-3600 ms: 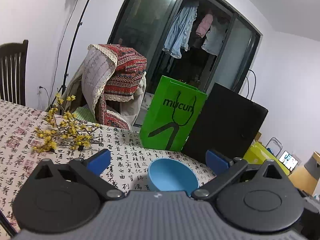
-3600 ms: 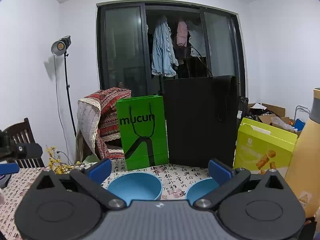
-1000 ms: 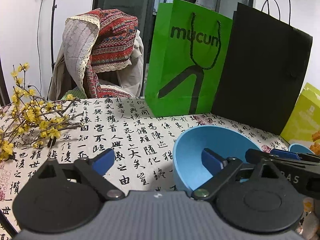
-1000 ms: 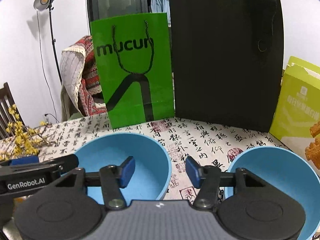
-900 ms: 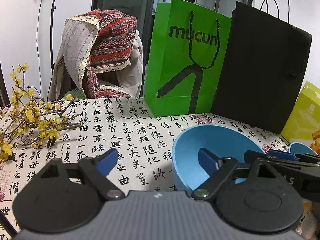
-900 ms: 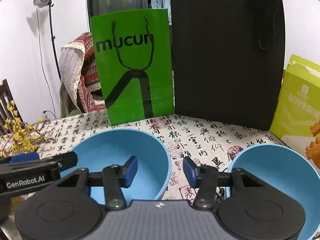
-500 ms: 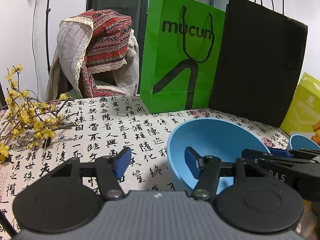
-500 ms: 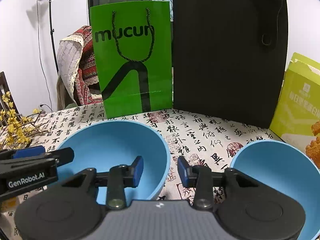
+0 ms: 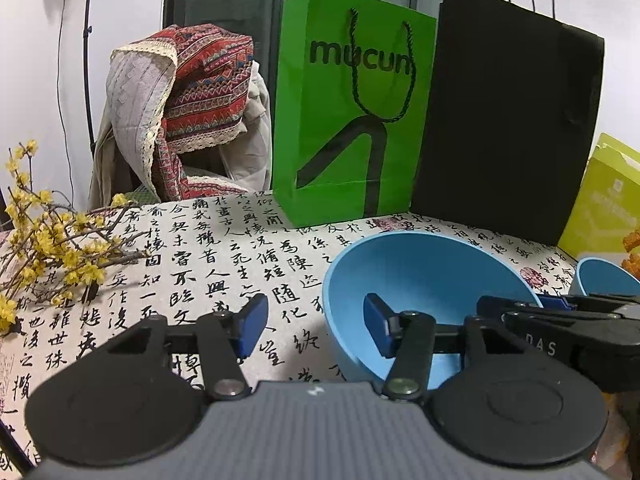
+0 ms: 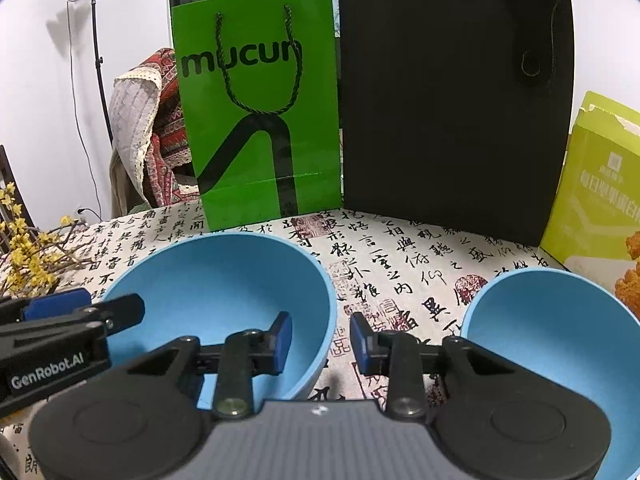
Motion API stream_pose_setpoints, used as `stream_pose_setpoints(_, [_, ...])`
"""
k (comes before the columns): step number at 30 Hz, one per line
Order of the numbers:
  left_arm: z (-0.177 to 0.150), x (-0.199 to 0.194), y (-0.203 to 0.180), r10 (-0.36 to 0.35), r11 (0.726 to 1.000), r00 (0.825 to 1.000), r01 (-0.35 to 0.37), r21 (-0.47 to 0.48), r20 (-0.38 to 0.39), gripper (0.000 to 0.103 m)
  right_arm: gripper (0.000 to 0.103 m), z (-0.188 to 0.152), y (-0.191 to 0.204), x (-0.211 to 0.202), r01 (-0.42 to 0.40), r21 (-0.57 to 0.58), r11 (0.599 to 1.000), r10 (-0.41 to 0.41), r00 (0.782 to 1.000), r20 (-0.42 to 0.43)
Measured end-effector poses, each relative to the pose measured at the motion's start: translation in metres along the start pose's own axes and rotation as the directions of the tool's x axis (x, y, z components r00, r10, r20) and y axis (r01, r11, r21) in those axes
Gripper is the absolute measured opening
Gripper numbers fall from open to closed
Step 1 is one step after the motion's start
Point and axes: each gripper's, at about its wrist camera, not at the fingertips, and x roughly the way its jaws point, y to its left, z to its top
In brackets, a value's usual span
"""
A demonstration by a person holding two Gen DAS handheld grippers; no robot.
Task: Organize plates and bowls
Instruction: 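Close both grippers on the blue bowl rim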
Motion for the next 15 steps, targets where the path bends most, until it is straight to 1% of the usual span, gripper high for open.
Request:
stream_pose_setpoints(4, [-0.0006,0.0030,0.0035,-0.009,1.000,1.000,0.009,-0.014,-0.015,0.054,0.025,-0.0006,-0.0016,0.0012,-0.004,0.011,1.000,0.004,1.000,-0.004])
stream_pose_setpoints(5, [-0.0008,0.0032,0.0037,-0.013,1.000,1.000,0.013,-0.013,-0.017,0.050,0.025,-0.0005,-0.0020,0.0013,-0.003,0.013,1.000,0.003,1.000,-0.004])
stream_pose_setpoints(7, [-0.0011,0.0033,0.0034,-0.017,1.000,1.000,0.017,-0.009,-0.017,0.047,0.023,-0.0007,-0.0024,0.0015,-0.004,0.017,1.000,0.004,1.000,-0.005])
stream_pose_setpoints(9, [-0.0016,0.0030,0.0029,-0.027,1.000,1.000,0.027,-0.007,-0.015,0.036,0.021,-0.0009,-0.0022,0.0016,-0.005,0.020,1.000,0.005,1.000,-0.007])
stream_pose_setpoints(15, [-0.0022,0.0033,0.0031,-0.039,0.999,0.999,0.039,-0.010,-0.015,0.027,0.019,-0.0018,-0.0026,0.0027,-0.007,0.030,1.000,0.007,1.000,-0.012])
